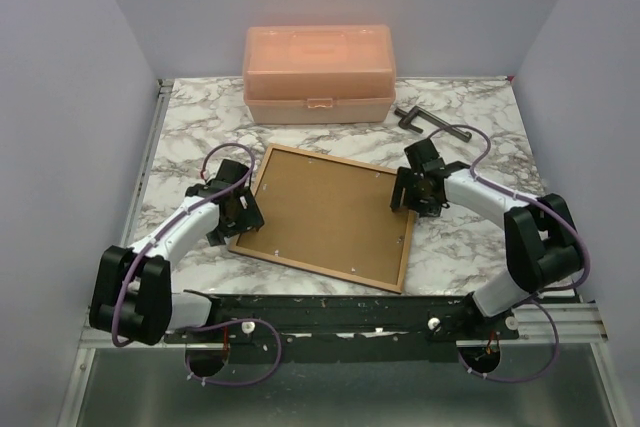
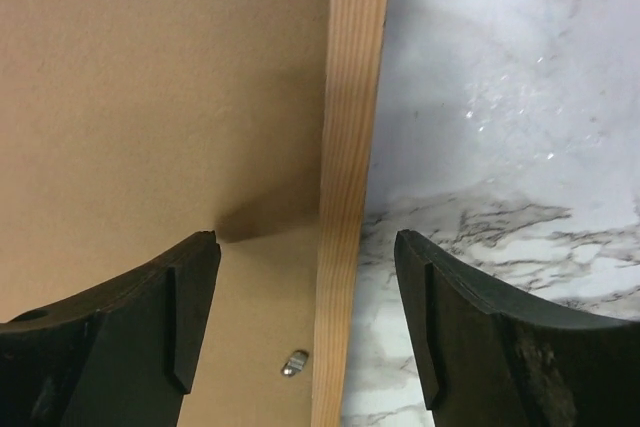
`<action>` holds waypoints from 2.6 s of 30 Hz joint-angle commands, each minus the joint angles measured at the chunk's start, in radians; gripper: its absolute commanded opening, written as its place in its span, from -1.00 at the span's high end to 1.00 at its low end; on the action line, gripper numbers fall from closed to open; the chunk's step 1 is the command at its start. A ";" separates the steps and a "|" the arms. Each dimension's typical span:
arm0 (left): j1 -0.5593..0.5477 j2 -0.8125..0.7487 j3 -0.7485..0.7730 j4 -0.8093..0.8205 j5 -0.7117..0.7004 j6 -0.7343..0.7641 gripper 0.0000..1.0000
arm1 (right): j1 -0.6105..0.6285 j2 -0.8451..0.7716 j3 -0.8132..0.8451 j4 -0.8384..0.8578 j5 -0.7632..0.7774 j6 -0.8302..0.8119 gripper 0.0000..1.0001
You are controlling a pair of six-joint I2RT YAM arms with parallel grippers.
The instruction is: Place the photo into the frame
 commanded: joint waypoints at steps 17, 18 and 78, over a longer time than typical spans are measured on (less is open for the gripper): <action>0.016 0.106 -0.037 0.164 0.310 0.094 -0.66 | -0.020 -0.028 -0.087 0.057 -0.332 0.014 -0.91; 0.012 0.090 -0.050 0.174 0.331 0.087 -0.65 | -0.020 -0.019 -0.075 0.053 -0.332 0.007 -0.91; -0.281 -0.351 -0.326 0.131 0.203 -0.230 -0.67 | -0.020 0.058 0.067 -0.052 -0.357 -0.058 -1.00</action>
